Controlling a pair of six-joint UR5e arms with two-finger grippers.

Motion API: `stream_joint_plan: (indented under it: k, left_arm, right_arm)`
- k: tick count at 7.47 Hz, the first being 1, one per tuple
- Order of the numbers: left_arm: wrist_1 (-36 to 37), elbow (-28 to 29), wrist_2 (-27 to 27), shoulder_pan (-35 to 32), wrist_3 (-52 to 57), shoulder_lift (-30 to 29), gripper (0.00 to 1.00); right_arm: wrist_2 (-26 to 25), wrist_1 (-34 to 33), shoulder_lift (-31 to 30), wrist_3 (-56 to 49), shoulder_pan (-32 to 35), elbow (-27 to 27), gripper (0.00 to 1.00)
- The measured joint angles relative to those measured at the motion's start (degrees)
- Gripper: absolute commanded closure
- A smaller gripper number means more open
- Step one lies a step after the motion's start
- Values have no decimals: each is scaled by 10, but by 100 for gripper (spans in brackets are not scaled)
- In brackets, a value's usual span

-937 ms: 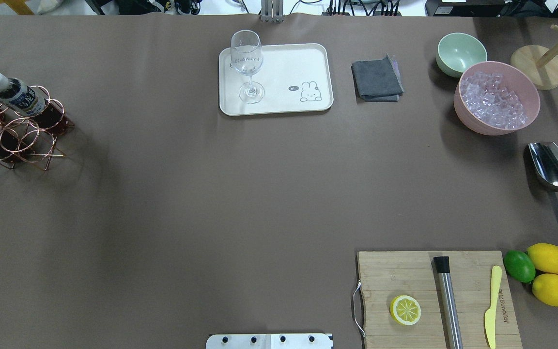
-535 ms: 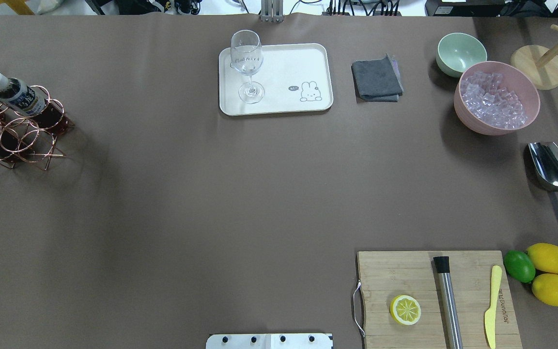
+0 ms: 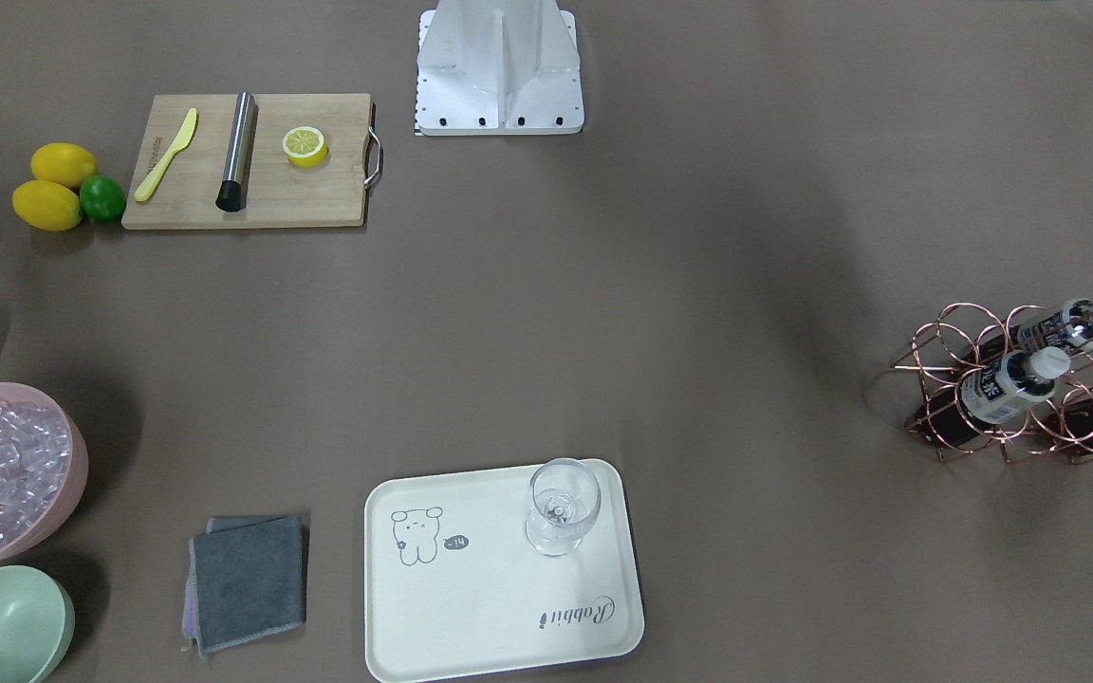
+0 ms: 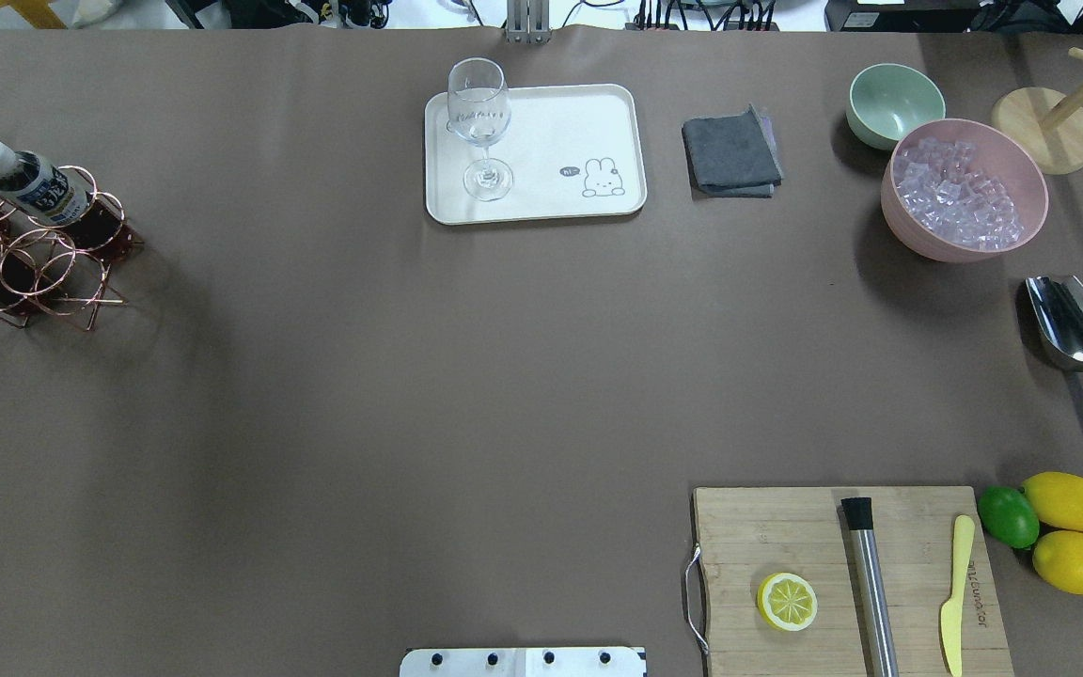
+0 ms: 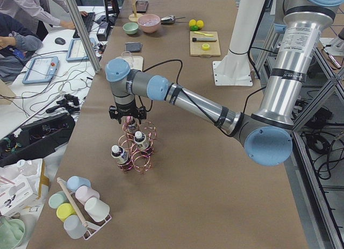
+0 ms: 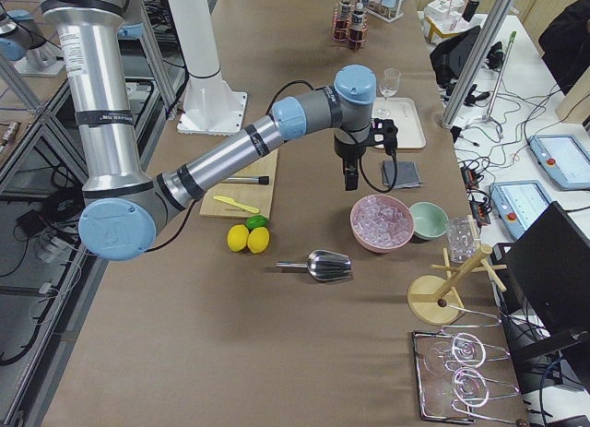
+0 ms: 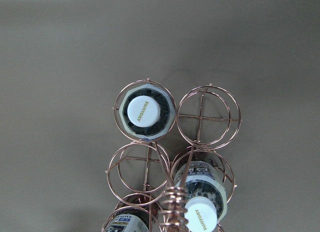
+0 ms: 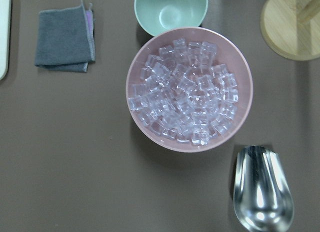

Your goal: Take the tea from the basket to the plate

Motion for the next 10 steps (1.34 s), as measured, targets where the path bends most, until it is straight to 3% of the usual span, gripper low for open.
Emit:
stream_joint_plan:
  k: [3, 4, 7, 10]
  left_arm:
    - [-2, 0, 1, 6, 11, 2, 94]
    - [-2, -1, 1, 6, 15, 2, 100]
    - [-1, -7, 4, 3, 19, 1, 100]
    - [3, -18, 4, -5, 19, -1, 100]
  right_arm:
    - [-9, 206, 1, 89, -61, -65, 0]
    - [-23, 272, 2, 116, -78, -86, 0]
    - [-55, 451, 9, 176, -107, -146, 0]
    - [-65, 517, 20, 202, -112, -158, 0]
